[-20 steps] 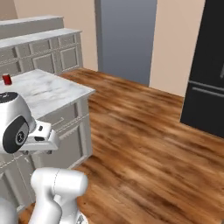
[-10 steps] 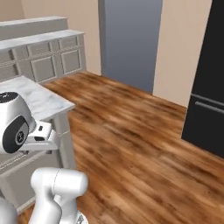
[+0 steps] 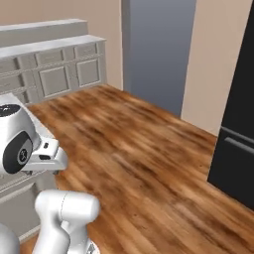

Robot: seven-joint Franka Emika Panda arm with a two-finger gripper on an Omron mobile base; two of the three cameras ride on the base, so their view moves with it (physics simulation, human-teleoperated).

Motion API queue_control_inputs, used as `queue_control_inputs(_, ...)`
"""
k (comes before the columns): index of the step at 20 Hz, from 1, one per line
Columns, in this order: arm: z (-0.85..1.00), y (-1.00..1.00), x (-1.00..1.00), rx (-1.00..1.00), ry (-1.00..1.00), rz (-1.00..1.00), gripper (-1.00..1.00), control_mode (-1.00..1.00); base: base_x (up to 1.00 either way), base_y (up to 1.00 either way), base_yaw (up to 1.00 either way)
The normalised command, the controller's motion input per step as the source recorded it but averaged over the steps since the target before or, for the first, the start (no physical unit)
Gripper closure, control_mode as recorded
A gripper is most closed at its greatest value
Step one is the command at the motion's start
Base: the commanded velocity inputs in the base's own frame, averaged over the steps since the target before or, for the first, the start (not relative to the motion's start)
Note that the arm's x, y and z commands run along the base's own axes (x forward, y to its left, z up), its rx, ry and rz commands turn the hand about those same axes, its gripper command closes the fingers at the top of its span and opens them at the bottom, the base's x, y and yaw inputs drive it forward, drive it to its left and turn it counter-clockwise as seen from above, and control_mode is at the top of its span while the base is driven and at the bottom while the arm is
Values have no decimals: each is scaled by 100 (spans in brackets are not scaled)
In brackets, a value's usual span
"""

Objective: Four empty soda cans are scattered around the kitchen. Gather all the cans and cluster them next to the stove for recycling.

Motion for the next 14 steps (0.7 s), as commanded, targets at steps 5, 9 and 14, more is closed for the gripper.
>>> queue_control_inputs(5, 0, 0, 0, 0, 0, 0, -100, 100, 100, -51, 29)
queue_control_inputs(9, 0, 0, 0, 0, 0, 0, -100, 100, 100, -46, 30)
queue_control_inputs(14, 0, 0, 0, 0, 0, 0, -100, 100, 100, -39, 32)
